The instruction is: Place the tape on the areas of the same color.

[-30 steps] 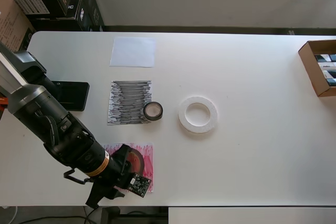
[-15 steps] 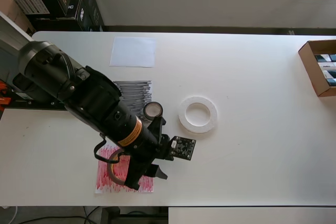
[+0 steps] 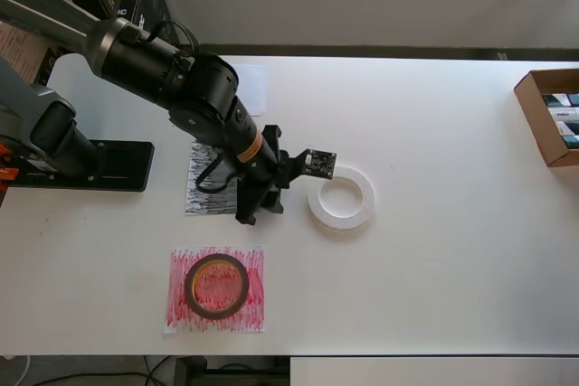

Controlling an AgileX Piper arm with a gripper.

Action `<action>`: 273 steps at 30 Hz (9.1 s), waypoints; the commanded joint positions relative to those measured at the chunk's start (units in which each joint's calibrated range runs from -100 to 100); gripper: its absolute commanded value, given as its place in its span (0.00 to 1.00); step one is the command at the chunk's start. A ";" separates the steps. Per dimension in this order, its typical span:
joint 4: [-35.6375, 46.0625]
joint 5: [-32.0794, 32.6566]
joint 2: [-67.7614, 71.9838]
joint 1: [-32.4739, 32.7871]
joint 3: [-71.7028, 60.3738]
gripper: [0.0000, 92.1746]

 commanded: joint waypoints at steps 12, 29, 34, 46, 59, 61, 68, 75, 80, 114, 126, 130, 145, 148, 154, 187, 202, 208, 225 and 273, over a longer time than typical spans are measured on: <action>-11.97 -2.38 2.66 2.51 10.12 0.55; -14.68 -5.57 7.61 1.96 9.85 0.55; -14.51 -5.65 6.96 2.12 9.94 0.55; -13.75 -5.65 5.46 0.86 12.21 0.55; -13.92 -5.74 4.53 0.62 14.21 0.55; -13.92 -5.74 4.53 0.62 14.21 0.55; -13.92 -5.74 4.81 0.54 14.21 0.55; -13.83 -5.24 4.90 0.07 14.30 0.55; -13.83 -5.08 5.18 0.07 14.30 0.55; -13.75 -5.08 6.31 0.78 11.75 0.00; -14.26 -5.65 -6.32 5.43 19.20 0.00; -14.60 -5.82 -12.68 5.59 27.29 0.00; -21.47 -7.29 -14.93 5.51 36.56 0.00; -21.47 -6.88 -14.74 5.59 36.56 0.00; -21.47 -6.64 -12.31 5.59 35.65 0.00; -23.85 -6.39 -11.94 5.12 35.65 0.77; -24.36 -6.55 -15.40 5.20 25.11 0.78; -23.08 -4.26 -9.69 4.96 17.84 0.77; 1.44 6.71 14.26 4.96 -14.33 0.77; 6.53 10.06 26.32 1.01 -30.05 0.62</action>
